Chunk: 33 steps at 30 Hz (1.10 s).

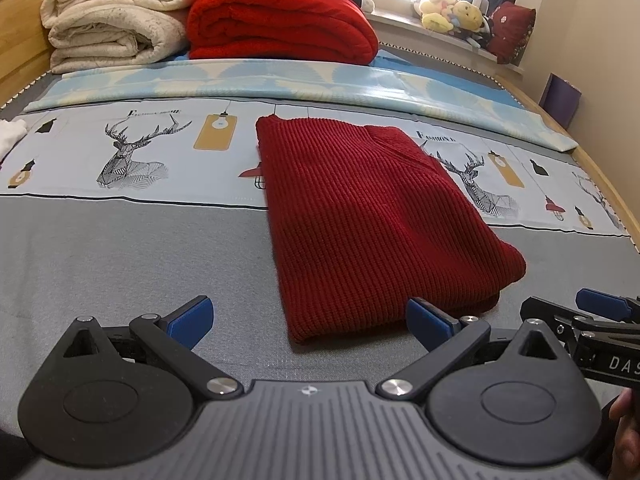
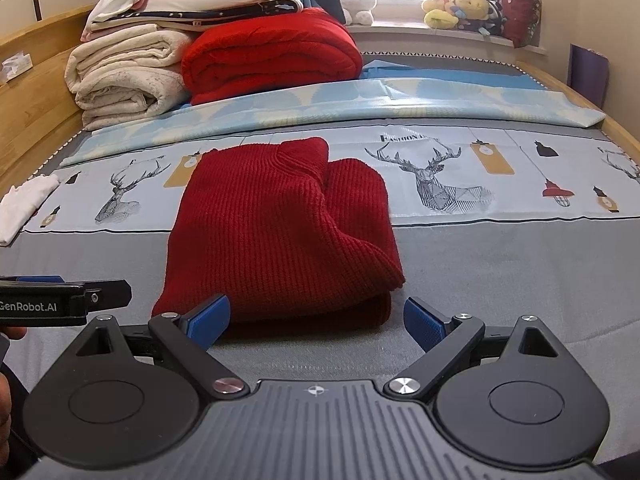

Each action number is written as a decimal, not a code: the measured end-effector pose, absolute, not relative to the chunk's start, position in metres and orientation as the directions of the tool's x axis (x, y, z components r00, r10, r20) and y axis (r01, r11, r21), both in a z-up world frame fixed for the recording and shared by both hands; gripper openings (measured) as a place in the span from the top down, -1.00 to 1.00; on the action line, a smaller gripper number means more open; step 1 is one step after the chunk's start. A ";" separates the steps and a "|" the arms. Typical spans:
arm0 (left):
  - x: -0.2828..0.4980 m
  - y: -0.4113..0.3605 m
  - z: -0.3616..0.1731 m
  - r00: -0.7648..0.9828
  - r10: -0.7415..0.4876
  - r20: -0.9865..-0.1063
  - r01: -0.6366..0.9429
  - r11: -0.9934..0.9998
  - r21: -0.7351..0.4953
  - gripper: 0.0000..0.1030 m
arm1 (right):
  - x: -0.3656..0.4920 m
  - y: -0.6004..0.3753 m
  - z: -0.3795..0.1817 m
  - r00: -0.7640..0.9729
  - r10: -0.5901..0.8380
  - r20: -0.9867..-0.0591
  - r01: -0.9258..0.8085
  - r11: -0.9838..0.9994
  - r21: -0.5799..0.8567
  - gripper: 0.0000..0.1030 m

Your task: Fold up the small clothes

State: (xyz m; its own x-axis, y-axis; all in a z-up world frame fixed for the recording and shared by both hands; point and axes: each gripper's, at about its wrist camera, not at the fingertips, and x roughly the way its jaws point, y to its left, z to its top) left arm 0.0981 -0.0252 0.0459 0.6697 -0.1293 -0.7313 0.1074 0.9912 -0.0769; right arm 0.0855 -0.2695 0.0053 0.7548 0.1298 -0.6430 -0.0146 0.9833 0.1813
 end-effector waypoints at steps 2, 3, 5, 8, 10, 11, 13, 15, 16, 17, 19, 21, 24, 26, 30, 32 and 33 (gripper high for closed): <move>0.098 -0.026 0.046 0.669 -0.130 -0.731 0.110 0.991 -0.076 -0.99 | 0.086 -0.270 0.005 0.754 0.131 -0.643 -0.015 0.983 0.182 -0.83; 0.098 -0.026 0.046 0.669 -0.131 -0.732 0.111 0.991 -0.075 -0.99 | 0.086 -0.270 0.005 0.755 0.131 -0.643 -0.015 0.983 0.182 -0.83; 0.098 -0.026 0.045 0.668 -0.131 -0.732 0.114 0.991 -0.074 -0.99 | 0.086 -0.270 0.005 0.754 0.130 -0.643 -0.015 0.983 0.181 -0.83; 0.099 -0.027 0.045 0.667 -0.132 -0.733 0.116 0.991 -0.072 -0.99 | 0.086 -0.269 0.005 0.753 0.131 -0.645 -0.015 0.983 0.182 -0.83; 0.099 -0.027 0.045 0.667 -0.132 -0.733 0.116 0.991 -0.073 -0.99 | 0.086 -0.269 0.005 0.753 0.132 -0.645 -0.015 0.983 0.183 -0.83; 0.099 -0.027 0.045 0.667 -0.132 -0.733 0.116 0.991 -0.072 -0.99 | 0.086 -0.269 0.005 0.753 0.132 -0.645 -0.016 0.983 0.183 -0.83; 0.099 -0.027 0.045 0.667 -0.133 -0.733 0.118 0.990 -0.072 -0.99 | 0.086 -0.269 0.005 0.753 0.132 -0.644 -0.016 0.983 0.182 -0.83; 0.099 -0.027 0.044 0.668 -0.134 -0.732 0.120 0.990 -0.072 -0.99 | 0.086 -0.269 0.005 0.753 0.132 -0.645 -0.017 0.983 0.181 -0.83; 0.099 -0.027 0.044 0.668 -0.134 -0.732 0.120 0.990 -0.072 -0.99 | 0.086 -0.269 0.005 0.752 0.133 -0.645 -0.018 0.983 0.181 -0.83; 0.099 -0.027 0.044 0.669 -0.135 -0.731 0.121 0.990 -0.072 -0.99 | 0.087 -0.269 0.004 0.752 0.134 -0.645 -0.020 0.983 0.181 -0.83; 0.099 -0.027 0.044 0.672 -0.137 -0.728 0.126 0.990 -0.069 -0.99 | 0.087 -0.268 0.003 0.751 0.136 -0.646 -0.022 0.983 0.181 -0.83; 0.098 -0.028 0.044 0.675 -0.139 -0.725 0.133 0.989 -0.065 -0.99 | 0.087 -0.267 0.002 0.751 0.137 -0.646 -0.024 0.983 0.181 -0.83; 0.098 -0.029 0.045 0.675 -0.141 -0.724 0.138 0.988 -0.064 -0.99 | 0.087 -0.267 0.003 0.751 0.137 -0.646 -0.023 0.983 0.182 -0.83; 0.098 -0.029 0.045 0.675 -0.141 -0.724 0.138 0.988 -0.064 -0.99 | 0.087 -0.266 0.003 0.751 0.137 -0.646 -0.023 0.983 0.181 -0.83; 0.097 -0.029 0.045 0.676 -0.144 -0.723 0.143 0.988 -0.063 -0.99 | 0.087 -0.266 0.003 0.751 0.137 -0.646 -0.023 0.983 0.182 -0.83; 0.097 -0.029 0.045 0.677 -0.145 -0.722 0.146 0.987 -0.062 -0.99 | 0.087 -0.266 0.003 0.751 0.136 -0.646 -0.022 0.983 0.182 -0.83; 0.097 -0.029 0.045 0.677 -0.146 -0.721 0.147 0.987 -0.062 -0.99 | 0.087 -0.266 0.003 0.751 0.136 -0.646 -0.022 0.983 0.182 -0.83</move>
State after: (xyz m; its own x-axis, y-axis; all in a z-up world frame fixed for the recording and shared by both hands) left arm 0.0971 -0.0285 0.0453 0.6772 -0.1462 -0.7211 0.1470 0.9872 -0.0620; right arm 0.0868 -0.2660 0.0029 0.7508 0.1364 -0.6463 -0.0223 0.9831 0.1816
